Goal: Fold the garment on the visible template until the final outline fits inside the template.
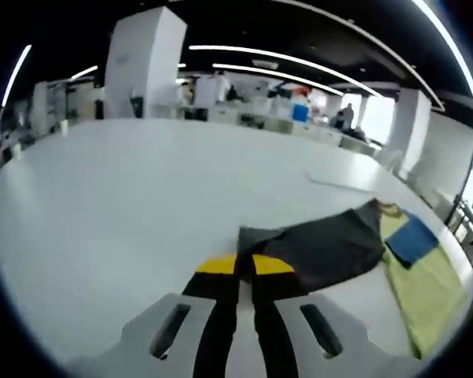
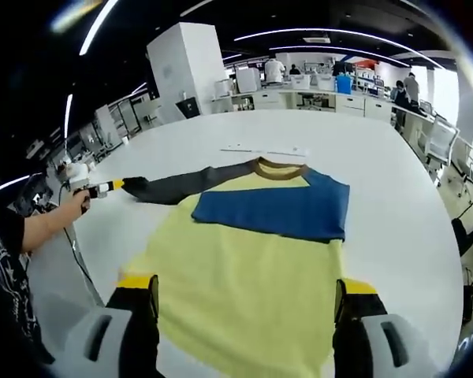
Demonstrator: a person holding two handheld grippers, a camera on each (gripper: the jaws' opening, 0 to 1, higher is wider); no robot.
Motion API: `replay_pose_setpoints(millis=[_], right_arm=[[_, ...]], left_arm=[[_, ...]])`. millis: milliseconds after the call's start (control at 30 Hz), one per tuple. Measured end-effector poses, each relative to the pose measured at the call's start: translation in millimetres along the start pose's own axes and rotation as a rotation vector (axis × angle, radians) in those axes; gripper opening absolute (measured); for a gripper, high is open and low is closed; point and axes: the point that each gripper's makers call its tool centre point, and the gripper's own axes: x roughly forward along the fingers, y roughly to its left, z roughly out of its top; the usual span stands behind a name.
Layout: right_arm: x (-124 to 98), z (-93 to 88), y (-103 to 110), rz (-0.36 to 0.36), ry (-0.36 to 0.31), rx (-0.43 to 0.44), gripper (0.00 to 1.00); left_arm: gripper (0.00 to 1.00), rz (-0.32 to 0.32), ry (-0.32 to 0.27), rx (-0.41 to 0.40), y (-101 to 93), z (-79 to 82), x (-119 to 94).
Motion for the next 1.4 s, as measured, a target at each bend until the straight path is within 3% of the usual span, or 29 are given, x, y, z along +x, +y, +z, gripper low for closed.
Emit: replay_pose_setpoints(millis=[200, 400, 467, 600, 833, 900, 967, 1033, 1133, 1233, 1400], right_arm=[[0.1, -0.4, 1.7, 0.002, 0.004, -0.001, 0.92], [-2.0, 0.7, 4.0, 0.0, 0.01, -0.015, 0.92], [-2.6, 1.6, 5.3, 0.001, 0.012, -0.024, 0.93], [-3.3, 3.8, 7.8, 0.007, 0.013, -0.034, 0.93], [-1.8, 8.0, 15.1, 0.032, -0.001, -0.023, 0.93], [-1.4, 6.2, 15.4, 0.028, 0.007, -0.029, 0.93], [-1.5, 4.6, 15.6, 0.028, 0.013, -0.03, 0.93], [-2.2, 4.2, 15.8, 0.028, 0.013, -0.029, 0.93], [-3.6, 4.5, 15.0, 0.022, 0.011, -0.031, 0.93], [-5.6, 3.0, 12.7, 0.011, 0.017, -0.04, 0.93], [-10.8, 6.4, 15.3, 0.023, -0.003, -0.036, 0.95]], left_arm=[[0.03, 0.037, 0.066, 0.085, 7.1, -18.5, 4.0], [0.06, 0.043, 0.101, 0.087, 10.7, -29.4, 5.6], [0.06, 0.045, 0.102, 0.09, 11.8, -29.7, 5.2], [0.18, 0.055, 0.096, 0.083, 16.0, -28.5, 4.1], [0.26, 0.013, 0.083, 0.093, 9.5, -26.8, -3.2], [0.28, -0.023, 0.088, 0.143, 3.7, -28.1, -3.7], [0.27, -0.014, 0.112, 0.224, 5.1, -31.4, -4.4], [0.27, -0.015, 0.108, 0.243, 5.0, -31.3, -2.4], [0.27, -0.013, 0.13, 0.372, 5.3, -31.5, -0.9], [0.28, -0.043, 0.138, 0.384, -2.1, -34.5, 2.6], [0.24, -0.034, 0.147, 0.377, -0.9, -35.2, 5.5]])
